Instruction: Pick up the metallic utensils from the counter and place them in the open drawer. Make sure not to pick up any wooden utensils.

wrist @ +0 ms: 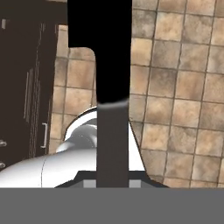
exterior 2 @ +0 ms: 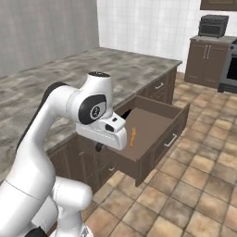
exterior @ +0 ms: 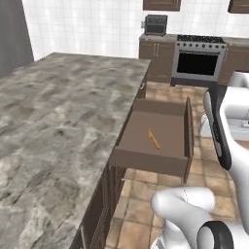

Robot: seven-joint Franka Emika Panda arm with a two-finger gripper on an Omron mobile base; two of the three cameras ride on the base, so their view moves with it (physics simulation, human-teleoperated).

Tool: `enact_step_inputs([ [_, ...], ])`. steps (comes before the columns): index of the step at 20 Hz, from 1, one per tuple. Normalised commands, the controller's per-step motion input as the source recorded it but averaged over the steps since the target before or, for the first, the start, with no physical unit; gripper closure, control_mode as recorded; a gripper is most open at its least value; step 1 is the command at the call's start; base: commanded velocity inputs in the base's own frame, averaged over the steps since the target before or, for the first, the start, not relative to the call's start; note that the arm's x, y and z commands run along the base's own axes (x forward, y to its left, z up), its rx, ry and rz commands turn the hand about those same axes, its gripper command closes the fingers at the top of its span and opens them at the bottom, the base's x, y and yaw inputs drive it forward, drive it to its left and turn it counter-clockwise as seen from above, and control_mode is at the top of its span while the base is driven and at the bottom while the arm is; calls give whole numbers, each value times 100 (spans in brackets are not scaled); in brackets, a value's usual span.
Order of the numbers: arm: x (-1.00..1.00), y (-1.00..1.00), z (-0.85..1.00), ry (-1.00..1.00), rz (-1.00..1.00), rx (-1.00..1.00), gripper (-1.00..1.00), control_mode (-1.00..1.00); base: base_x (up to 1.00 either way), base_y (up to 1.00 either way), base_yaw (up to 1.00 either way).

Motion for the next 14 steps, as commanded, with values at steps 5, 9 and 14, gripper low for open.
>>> enact_step_inputs([
  [5, 0, 0, 0, 0, 0, 0, 100, 100, 100, -5, 4],
  [9, 0, 0, 0, 0, 0, 0, 100, 100, 80, -8, 2],
  [14, 0, 0, 0, 0, 0, 0, 100, 100, 1, 0, 0],
])
